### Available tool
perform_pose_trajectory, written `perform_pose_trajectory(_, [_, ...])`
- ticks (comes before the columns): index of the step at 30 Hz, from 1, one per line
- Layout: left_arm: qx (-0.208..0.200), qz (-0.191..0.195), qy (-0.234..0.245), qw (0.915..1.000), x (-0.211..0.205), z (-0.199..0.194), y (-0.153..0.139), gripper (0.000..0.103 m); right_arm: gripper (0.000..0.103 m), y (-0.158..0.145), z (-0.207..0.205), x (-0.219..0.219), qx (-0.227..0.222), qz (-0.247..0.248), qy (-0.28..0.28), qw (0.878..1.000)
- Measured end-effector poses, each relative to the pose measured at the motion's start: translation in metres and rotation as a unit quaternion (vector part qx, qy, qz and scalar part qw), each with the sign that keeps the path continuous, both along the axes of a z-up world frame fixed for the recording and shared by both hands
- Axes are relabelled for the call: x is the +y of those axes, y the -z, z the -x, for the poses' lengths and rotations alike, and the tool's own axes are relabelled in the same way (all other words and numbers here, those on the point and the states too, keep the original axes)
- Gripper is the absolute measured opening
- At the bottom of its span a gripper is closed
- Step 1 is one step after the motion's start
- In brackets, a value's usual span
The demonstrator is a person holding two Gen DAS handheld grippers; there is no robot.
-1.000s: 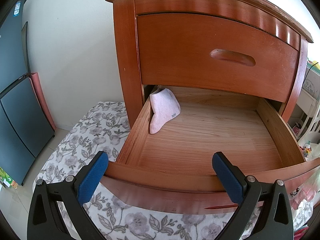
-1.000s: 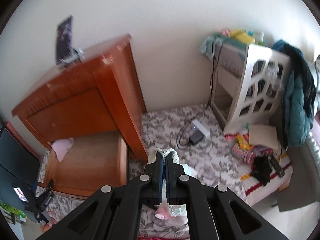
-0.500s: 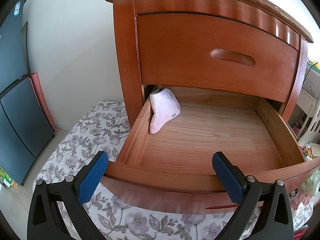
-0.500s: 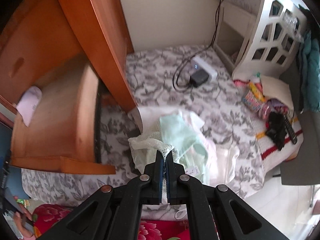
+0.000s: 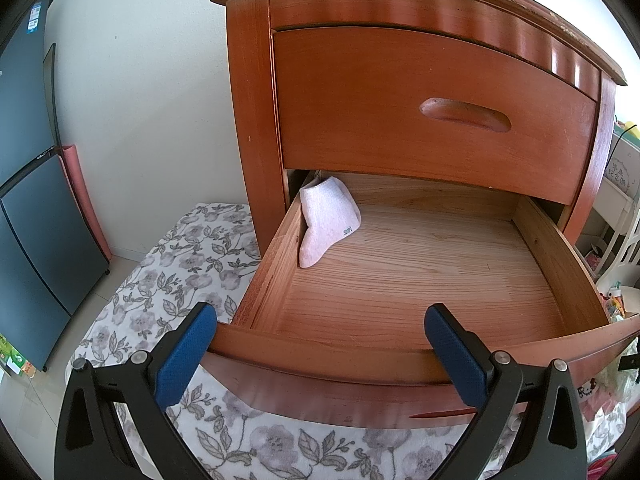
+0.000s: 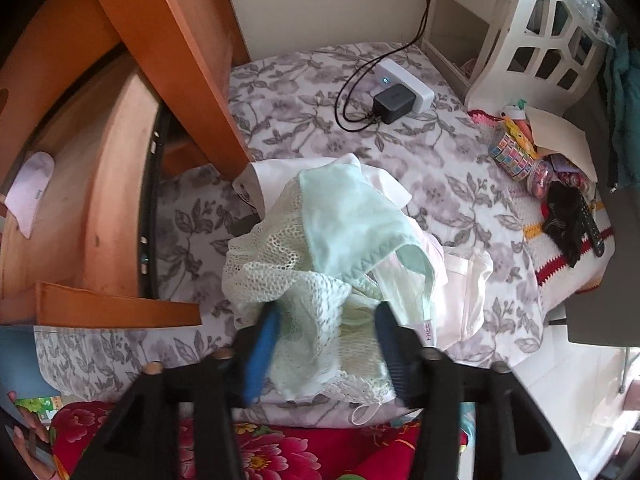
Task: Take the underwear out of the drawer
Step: 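Carry the lace cloth over the bed pile and open the right gripper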
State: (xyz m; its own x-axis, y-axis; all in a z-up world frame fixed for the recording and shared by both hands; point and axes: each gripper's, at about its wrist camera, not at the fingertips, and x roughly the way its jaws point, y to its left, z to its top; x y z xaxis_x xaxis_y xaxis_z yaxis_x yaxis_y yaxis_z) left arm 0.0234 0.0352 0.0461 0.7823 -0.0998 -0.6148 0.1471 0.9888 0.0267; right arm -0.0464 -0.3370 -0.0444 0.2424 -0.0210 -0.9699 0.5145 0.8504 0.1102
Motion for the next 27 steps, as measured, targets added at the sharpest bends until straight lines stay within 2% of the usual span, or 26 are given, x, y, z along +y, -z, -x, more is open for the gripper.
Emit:
perform_pose_trajectory(7, [0.000,0.000,0.000,1.0000,0.0000,0.0000,0.0000,0.103,0.075,0.0056,0.0018,-0.0037,0.010,0.005,0.001,1.000])
perform_pose_trajectory(9, [0.000,0.000,0.000,1.0000,0.0000,0.0000,0.0000,0.103,0.082,0.0057,0.0022,-0.0038,0.008,0.007,-0.002,1.000])
perform_pose_trajectory(11, [0.000,0.000,0.000,1.0000,0.0000,-0.0002,0.0001,0.103,0.096,0.0059,0.0028,-0.0035,0.005,0.009,-0.005,1.000])
perform_pose_trajectory(13, [0.000,0.000,0.000,1.0000,0.0000,0.0000,0.0000,0.103,0.103,0.0059,0.0033,-0.0026,-0.001,0.010,-0.010,1.000])
perform_pose_trajectory(27, [0.000,0.000,0.000,1.0000,0.0000,-0.0003,0.0002,0.103,0.103,0.0010,0.0060,-0.0043,-0.010,0.018,-0.011,1.000])
